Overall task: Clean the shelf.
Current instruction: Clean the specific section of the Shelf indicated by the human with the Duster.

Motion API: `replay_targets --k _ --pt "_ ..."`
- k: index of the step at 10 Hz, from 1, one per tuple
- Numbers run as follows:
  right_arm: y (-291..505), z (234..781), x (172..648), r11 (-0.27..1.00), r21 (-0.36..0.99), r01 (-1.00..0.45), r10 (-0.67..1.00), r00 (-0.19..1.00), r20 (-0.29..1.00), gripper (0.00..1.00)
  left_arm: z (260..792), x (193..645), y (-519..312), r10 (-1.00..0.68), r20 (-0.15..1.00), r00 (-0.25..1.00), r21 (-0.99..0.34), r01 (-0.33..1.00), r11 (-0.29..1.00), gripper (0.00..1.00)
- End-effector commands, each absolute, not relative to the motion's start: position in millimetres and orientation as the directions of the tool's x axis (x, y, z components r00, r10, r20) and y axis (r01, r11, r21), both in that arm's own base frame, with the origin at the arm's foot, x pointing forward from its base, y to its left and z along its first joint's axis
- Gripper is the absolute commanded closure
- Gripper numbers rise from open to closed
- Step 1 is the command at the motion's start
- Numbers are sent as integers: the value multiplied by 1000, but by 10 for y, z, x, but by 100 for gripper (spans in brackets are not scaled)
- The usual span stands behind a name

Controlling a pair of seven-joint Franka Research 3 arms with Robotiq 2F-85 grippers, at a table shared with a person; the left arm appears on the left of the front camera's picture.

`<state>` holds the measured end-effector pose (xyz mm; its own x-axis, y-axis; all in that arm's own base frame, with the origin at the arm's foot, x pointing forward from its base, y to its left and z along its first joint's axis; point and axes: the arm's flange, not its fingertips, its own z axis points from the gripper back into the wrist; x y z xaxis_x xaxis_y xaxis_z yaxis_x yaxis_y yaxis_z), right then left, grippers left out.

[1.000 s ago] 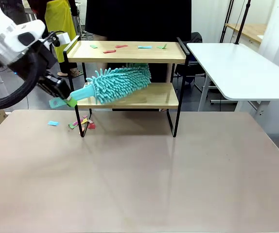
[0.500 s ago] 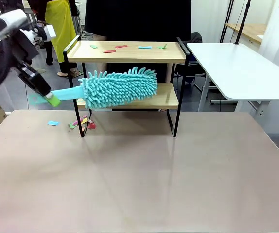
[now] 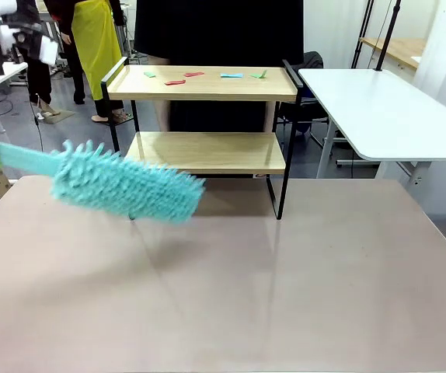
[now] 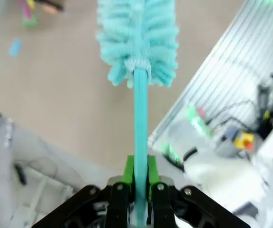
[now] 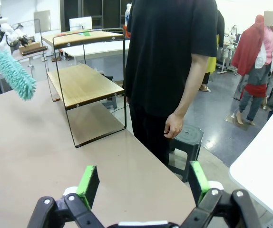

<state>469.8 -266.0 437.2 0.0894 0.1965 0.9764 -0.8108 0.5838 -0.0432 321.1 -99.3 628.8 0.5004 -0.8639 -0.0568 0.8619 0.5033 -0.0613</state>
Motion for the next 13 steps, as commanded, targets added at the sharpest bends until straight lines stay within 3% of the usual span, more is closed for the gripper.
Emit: replay_targets --k 1,3,6,8,9,13 --pt "-2643 4404 4704 582 -49 -811 197 82 977 0 6216 3242 -866 -869 -264 419 -63 891 449 87" --pt "-2643 4404 4704 582 -49 -811 197 82 977 0 6143 3175 -645 -833 -421 359 -67 903 424 87" --pt "-2643 4404 4704 582 -49 -811 197 82 977 0 6340 3159 -568 -801 -484 352 15 919 394 87" --pt "-2643 4404 4704 582 -49 -811 197 82 977 0 6476 3095 -577 -806 -434 402 90 910 405 87" --pt "-2643 4404 4704 582 -49 -811 197 82 977 0 6300 3161 -622 -797 -470 379 19 907 420 87" --pt "-2643 4404 4704 582 -49 -811 197 82 977 0 6300 3161 -622 -797 -470 379 19 907 420 87"
